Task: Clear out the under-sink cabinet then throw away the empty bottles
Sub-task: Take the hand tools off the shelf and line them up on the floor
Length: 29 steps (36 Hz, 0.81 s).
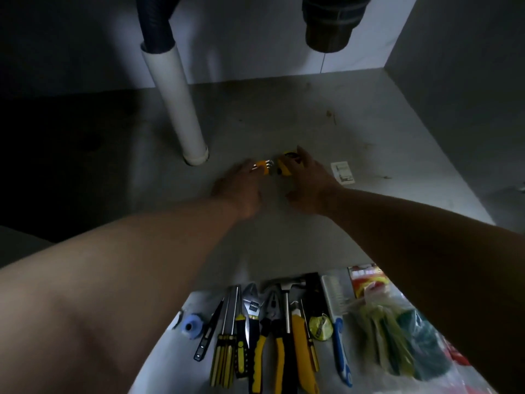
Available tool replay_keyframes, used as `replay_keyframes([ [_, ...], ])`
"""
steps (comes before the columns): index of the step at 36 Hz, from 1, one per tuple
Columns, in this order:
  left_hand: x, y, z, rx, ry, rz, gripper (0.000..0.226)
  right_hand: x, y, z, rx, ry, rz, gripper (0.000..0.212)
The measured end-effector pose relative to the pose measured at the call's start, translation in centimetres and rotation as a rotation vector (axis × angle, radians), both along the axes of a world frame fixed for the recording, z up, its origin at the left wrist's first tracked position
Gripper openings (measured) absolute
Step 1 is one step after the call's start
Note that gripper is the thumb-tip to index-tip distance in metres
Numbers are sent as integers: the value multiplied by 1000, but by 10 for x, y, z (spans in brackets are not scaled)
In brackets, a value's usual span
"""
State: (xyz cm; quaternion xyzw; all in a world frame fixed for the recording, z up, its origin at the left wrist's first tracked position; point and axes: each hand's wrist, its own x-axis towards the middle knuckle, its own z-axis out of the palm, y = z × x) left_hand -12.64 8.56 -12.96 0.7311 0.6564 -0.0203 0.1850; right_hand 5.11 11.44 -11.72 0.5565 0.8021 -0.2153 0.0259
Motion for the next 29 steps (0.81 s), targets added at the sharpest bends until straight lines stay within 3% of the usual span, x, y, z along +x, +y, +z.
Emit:
replay_keyframes([
  [5,1,-14,2,87,2,39,55,-2,-7,3,40,-63,51,86],
  [9,7,-12,8,98,37,57,47,2,-17,12,100,-92,65,68],
  [14,12,7,9,62,-34,50,67,19,-33,9,131,-16,74,54],
  [23,26,-1,12,167,-75,72,31,63,-68,-4,91,114,85,71],
  [29,39,-32,10,-9,-280,213,47,86,-107,1,50,196,89,67],
])
